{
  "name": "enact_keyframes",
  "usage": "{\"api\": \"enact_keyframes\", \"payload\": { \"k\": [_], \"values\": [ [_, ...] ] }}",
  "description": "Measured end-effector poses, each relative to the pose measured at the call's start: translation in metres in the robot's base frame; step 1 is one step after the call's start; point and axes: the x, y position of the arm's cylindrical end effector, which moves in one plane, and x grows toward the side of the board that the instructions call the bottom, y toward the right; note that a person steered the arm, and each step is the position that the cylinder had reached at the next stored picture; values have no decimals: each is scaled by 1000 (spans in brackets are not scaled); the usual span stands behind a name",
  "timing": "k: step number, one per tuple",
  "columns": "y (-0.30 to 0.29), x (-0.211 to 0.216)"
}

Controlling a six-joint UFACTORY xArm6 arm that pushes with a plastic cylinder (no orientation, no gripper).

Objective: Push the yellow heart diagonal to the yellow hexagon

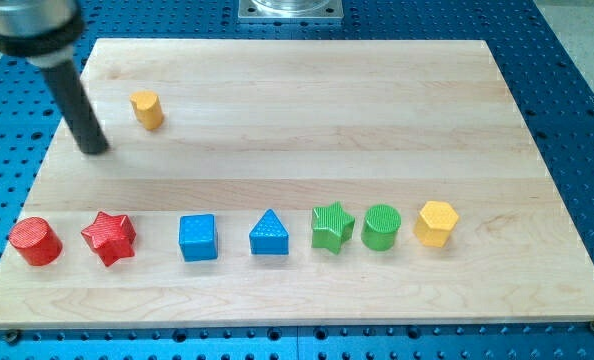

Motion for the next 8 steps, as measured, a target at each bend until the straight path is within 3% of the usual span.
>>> {"api": "enact_keyframes", "payload": {
  "k": [1,3,4,5,6,7,8],
  "values": [
    [4,-37],
    [263,-32],
    [241,-62],
    [197,-56],
    [196,-14],
    [227,26],
    [324,49]
  ]
}}
